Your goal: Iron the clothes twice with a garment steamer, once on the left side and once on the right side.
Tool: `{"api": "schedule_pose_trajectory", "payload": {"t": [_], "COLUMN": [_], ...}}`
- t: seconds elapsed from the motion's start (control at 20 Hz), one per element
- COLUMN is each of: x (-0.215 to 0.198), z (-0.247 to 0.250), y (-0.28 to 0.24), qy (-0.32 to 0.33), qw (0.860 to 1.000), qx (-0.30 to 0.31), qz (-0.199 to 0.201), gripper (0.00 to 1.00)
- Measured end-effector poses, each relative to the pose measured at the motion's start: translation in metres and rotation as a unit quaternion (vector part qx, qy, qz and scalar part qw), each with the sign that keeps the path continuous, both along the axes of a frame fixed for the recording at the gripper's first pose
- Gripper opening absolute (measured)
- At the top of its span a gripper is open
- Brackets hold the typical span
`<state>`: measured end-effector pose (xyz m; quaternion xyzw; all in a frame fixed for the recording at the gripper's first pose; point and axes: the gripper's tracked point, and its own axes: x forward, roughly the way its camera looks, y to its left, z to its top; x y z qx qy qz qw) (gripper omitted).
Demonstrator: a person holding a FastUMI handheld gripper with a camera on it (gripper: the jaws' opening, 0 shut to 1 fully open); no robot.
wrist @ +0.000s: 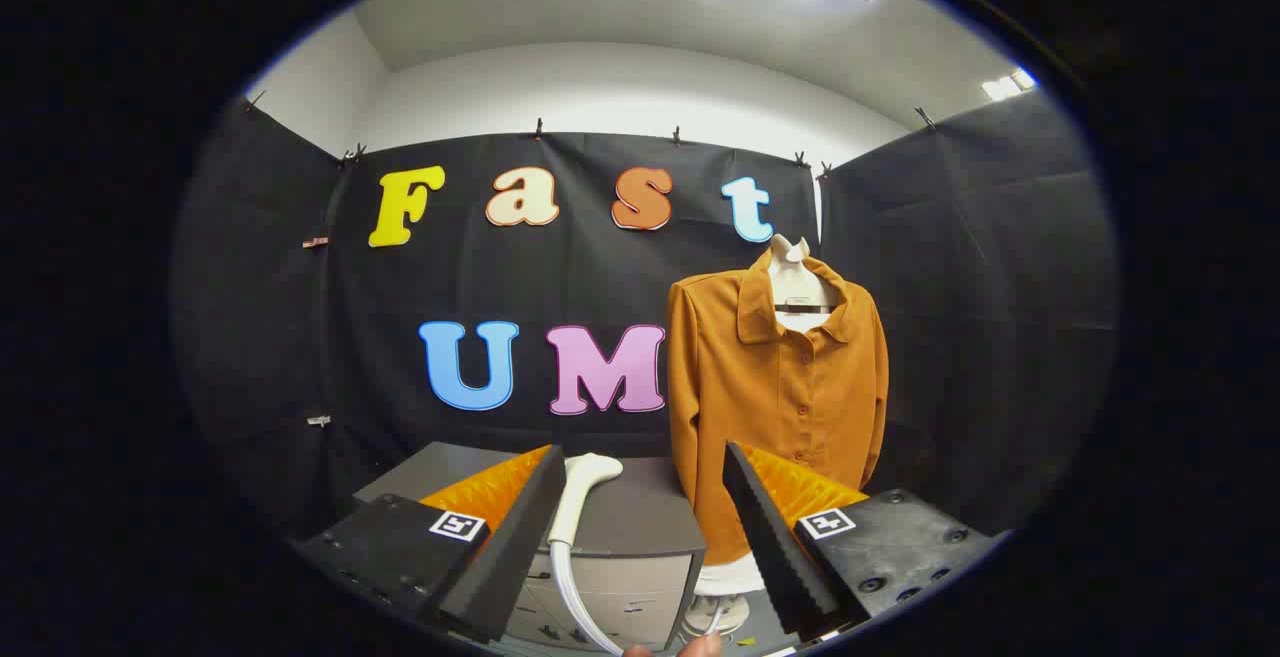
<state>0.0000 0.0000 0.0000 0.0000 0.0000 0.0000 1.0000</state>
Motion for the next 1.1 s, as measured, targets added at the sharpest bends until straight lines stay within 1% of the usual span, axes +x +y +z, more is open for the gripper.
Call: {"api": "schedule_pose_trajectory", "payload": {"t": [0.25, 1.1], "x": [-0.008, -0.021], "z": [0.008, 0.008], "y": [0.007, 0.021], "qy": [-0.009, -0.004], "qw": [1.000, 1.000], "qx": [-0.008, -0.011], "qz": [0.002, 0.007], "gripper": [0.98, 0.98]}}
